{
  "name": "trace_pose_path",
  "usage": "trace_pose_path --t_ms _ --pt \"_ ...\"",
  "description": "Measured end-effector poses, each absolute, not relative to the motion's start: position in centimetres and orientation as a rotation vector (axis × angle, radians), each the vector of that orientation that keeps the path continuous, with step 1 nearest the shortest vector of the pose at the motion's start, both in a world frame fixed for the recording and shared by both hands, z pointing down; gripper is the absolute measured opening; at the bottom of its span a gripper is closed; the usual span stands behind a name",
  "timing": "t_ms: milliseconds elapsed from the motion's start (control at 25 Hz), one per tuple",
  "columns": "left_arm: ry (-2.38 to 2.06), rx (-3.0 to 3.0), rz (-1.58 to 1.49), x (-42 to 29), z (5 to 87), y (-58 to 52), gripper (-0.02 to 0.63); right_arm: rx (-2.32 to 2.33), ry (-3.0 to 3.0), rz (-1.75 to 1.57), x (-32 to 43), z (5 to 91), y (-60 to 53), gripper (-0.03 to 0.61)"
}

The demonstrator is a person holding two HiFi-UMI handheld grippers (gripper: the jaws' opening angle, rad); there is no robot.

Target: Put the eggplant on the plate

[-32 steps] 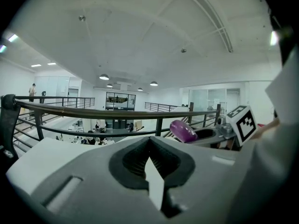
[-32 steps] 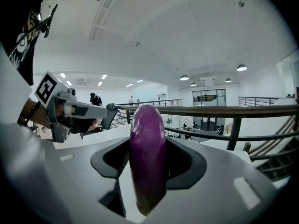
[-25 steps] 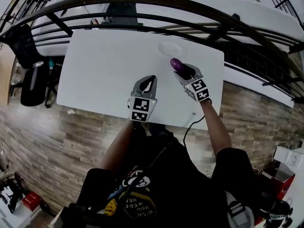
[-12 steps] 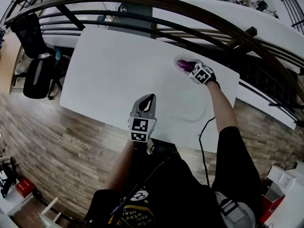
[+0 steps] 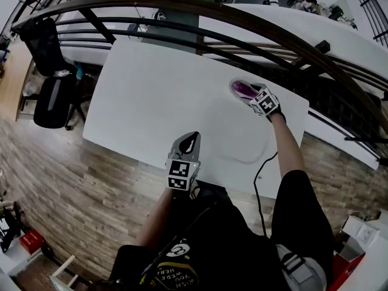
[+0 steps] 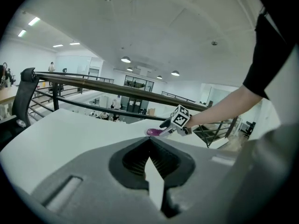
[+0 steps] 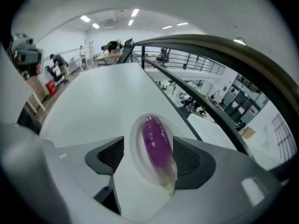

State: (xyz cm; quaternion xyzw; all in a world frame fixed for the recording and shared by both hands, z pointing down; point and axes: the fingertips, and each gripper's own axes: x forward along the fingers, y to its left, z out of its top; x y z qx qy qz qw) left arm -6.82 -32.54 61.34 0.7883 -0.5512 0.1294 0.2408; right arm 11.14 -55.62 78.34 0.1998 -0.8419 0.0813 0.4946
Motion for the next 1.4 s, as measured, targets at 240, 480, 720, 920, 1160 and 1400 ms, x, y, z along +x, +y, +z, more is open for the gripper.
trace_pose_path --t_ms 240,480,720,920,1160,1400 --pt "-1.461 2.245 0.290 -8.4 58.1 -31.4 0.005 0.969 -2.465 0.515 11.1 65.7 -43.7 0.285" --pt "-1.332 2.445 0.283 -5.3 54.2 -31.1 0.005 1.602 -2.561 0.582 13.8 54.3 -29.8 0.002" --pt "-1.219 2.631 0.275 1.0 50.3 -28.0 0.005 1.869 -2.486 0.472 16.4 49.9 -23.6 0.002" --pt "-1.244 2.710 0.285 2.9 47.4 -26.1 0.005 1.841 -2.568 0.412 16.7 47.4 -23.0 0.002" --pt "-1.371 2.652 0.242 2.1 46.6 -25.6 0.005 1.722 -2.633 0.375 15.9 46.2 -22.5 0.002" --pt "-1.405 2.619 0.224 1.8 46.9 -25.7 0.005 1.726 -2.591 0.353 15.7 47.2 -22.5 0.002"
